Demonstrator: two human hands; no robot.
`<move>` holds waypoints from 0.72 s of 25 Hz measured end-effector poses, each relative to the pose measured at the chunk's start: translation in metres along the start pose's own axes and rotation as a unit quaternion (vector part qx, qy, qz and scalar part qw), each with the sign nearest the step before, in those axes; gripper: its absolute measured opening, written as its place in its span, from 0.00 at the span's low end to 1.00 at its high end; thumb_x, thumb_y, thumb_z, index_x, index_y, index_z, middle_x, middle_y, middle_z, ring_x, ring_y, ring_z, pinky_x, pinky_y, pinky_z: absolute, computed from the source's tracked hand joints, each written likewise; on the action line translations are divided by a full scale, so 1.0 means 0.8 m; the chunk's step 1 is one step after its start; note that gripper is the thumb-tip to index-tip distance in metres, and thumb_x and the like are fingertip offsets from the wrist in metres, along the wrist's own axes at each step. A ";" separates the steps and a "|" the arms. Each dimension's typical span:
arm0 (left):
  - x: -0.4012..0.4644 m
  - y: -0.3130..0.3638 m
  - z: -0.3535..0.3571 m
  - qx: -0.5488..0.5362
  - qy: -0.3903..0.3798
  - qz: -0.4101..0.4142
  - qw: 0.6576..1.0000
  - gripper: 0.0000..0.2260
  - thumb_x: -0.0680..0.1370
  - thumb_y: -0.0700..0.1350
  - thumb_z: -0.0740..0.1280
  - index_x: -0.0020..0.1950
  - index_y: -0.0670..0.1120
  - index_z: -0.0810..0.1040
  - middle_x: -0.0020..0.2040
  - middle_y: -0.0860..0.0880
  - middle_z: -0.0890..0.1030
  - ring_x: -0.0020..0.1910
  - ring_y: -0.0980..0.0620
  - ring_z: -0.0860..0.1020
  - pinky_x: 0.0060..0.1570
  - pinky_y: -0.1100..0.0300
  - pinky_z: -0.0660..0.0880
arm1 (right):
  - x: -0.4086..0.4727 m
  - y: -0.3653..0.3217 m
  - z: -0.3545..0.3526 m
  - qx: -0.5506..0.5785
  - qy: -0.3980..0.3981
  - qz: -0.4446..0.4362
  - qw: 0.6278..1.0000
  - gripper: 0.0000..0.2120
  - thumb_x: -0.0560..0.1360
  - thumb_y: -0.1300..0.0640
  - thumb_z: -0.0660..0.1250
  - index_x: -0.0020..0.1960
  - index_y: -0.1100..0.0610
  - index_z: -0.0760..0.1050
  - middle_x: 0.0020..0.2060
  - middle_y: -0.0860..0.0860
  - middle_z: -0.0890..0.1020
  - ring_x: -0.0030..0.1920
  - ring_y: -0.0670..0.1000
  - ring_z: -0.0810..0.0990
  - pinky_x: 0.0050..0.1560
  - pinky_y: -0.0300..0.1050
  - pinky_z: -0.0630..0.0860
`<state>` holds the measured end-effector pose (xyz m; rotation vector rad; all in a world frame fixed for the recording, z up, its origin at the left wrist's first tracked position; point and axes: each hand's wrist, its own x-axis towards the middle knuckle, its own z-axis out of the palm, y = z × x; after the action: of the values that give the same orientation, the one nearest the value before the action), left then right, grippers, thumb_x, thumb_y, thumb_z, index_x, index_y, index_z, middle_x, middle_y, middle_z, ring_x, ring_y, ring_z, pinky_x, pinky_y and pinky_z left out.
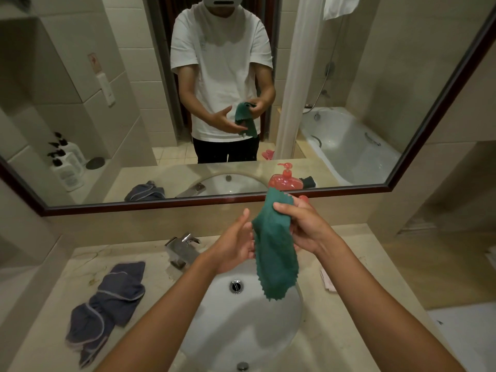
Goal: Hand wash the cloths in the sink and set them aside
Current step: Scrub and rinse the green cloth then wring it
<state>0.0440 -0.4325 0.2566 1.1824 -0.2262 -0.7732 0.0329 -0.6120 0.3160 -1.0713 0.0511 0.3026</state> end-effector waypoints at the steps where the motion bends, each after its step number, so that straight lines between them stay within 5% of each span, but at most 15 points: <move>1: 0.000 -0.007 0.004 -0.002 -0.018 -0.006 1.000 0.32 0.79 0.66 0.55 0.74 0.45 0.71 0.66 0.45 0.80 0.63 0.46 0.79 0.59 0.52 0.76 | 0.002 -0.005 -0.002 0.016 0.012 -0.006 1.000 0.11 0.73 0.64 0.68 0.55 0.62 0.75 0.41 0.56 0.82 0.40 0.52 0.83 0.41 0.44 0.82; 5: 0.004 -0.009 0.021 -0.039 0.099 0.027 0.994 0.24 0.73 0.52 0.74 0.63 0.39 0.77 0.53 0.43 0.86 0.51 0.46 0.84 0.49 0.55 0.81 | 0.003 -0.007 -0.014 0.093 0.081 0.010 0.992 0.12 0.80 0.65 0.63 0.63 0.65 0.75 0.52 0.61 0.81 0.51 0.56 0.82 0.51 0.49 0.83; 7: 0.008 -0.005 0.021 -0.070 0.139 0.039 0.987 0.23 0.77 0.53 0.71 0.64 0.38 0.77 0.52 0.40 0.85 0.48 0.44 0.85 0.47 0.52 0.81 | 0.002 -0.001 -0.019 0.111 0.110 0.042 0.987 0.16 0.81 0.60 0.63 0.67 0.65 0.73 0.56 0.61 0.80 0.57 0.58 0.80 0.60 0.52 0.79; 10: 0.011 0.002 0.022 -0.052 0.151 0.053 0.986 0.16 0.82 0.52 0.63 0.57 0.40 0.81 0.49 0.39 0.85 0.45 0.43 0.85 0.44 0.51 0.82 | -0.003 0.009 -0.022 0.075 0.120 0.127 0.982 0.21 0.81 0.45 0.62 0.62 0.62 0.77 0.42 0.56 0.84 0.43 0.54 0.84 0.47 0.50 0.79; 13: 0.009 0.010 0.024 -0.070 0.173 0.072 0.980 0.14 0.84 0.50 0.63 0.55 0.40 0.80 0.46 0.41 0.86 0.43 0.45 0.86 0.39 0.56 0.81 | -0.009 0.027 -0.028 0.053 0.134 0.191 0.971 0.34 0.79 0.34 0.57 0.63 0.63 0.77 0.44 0.58 0.85 0.43 0.56 0.84 0.46 0.49 0.79; 16: 0.010 0.016 0.022 -0.084 0.179 0.087 0.976 0.16 0.84 0.51 0.62 0.59 0.39 0.79 0.50 0.40 0.86 0.47 0.44 0.86 0.41 0.54 0.81 | -0.013 0.039 -0.027 -0.004 0.115 0.197 0.974 0.39 0.78 0.30 0.54 0.60 0.64 0.79 0.46 0.58 0.85 0.46 0.57 0.84 0.52 0.51 0.79; 18: 0.010 0.018 0.021 -0.065 0.179 0.087 0.978 0.16 0.84 0.51 0.62 0.60 0.40 0.79 0.52 0.40 0.86 0.49 0.43 0.85 0.41 0.54 0.81 | -0.014 0.038 -0.020 -0.019 0.104 0.149 0.983 0.33 0.79 0.33 0.56 0.57 0.62 0.82 0.45 0.56 0.84 0.46 0.54 0.82 0.51 0.50 0.79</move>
<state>0.0466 -0.4481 0.2742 1.1394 0.0204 -0.4042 0.0156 -0.6148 0.2845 -1.1303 0.3969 0.4605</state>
